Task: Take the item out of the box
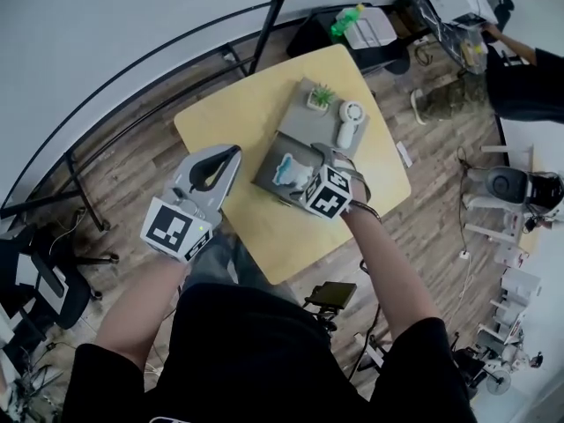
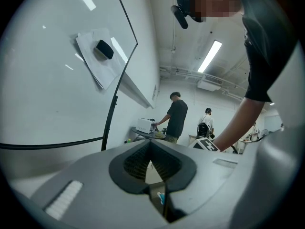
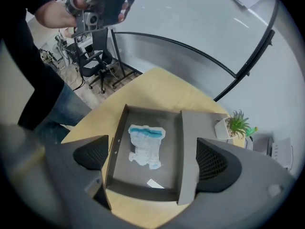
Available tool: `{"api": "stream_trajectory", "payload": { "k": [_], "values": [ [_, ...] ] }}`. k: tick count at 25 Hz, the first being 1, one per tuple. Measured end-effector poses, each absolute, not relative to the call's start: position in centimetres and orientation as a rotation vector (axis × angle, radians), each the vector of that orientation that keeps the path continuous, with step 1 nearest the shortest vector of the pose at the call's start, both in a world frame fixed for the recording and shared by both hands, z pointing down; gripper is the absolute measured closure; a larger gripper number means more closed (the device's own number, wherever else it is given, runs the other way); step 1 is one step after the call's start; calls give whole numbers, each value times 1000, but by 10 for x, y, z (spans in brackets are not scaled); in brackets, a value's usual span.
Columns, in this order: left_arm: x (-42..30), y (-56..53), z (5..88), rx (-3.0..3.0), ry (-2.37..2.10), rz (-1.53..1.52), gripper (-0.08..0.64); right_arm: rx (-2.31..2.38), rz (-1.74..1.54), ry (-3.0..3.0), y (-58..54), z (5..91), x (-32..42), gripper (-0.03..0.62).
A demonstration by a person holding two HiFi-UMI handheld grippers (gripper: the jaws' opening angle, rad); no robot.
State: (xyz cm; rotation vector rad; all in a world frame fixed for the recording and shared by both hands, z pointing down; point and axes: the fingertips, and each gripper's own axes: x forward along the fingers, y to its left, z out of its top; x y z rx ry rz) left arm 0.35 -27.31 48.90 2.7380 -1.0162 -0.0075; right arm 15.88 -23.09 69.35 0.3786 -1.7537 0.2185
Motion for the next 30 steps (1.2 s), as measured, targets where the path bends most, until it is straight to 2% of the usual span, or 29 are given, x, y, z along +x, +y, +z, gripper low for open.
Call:
{"api": "stream_trajectory", "payload": {
  "k": [15,23,27,30],
  "values": [
    [4,-261,510,2716,-999,31,561,271,301,-1619,-222,756,174,31],
    [1,-253,520,2682,-988,72,561,237,310,-1578,-217,772,175,95],
    [1,-249,528,2636,-974,112,561,230,311,-1565,-218,779,173,142],
    [2,-247,531,2635,-965,118,561,229,309,-1553,-218,782,174,204]
  ]
}}
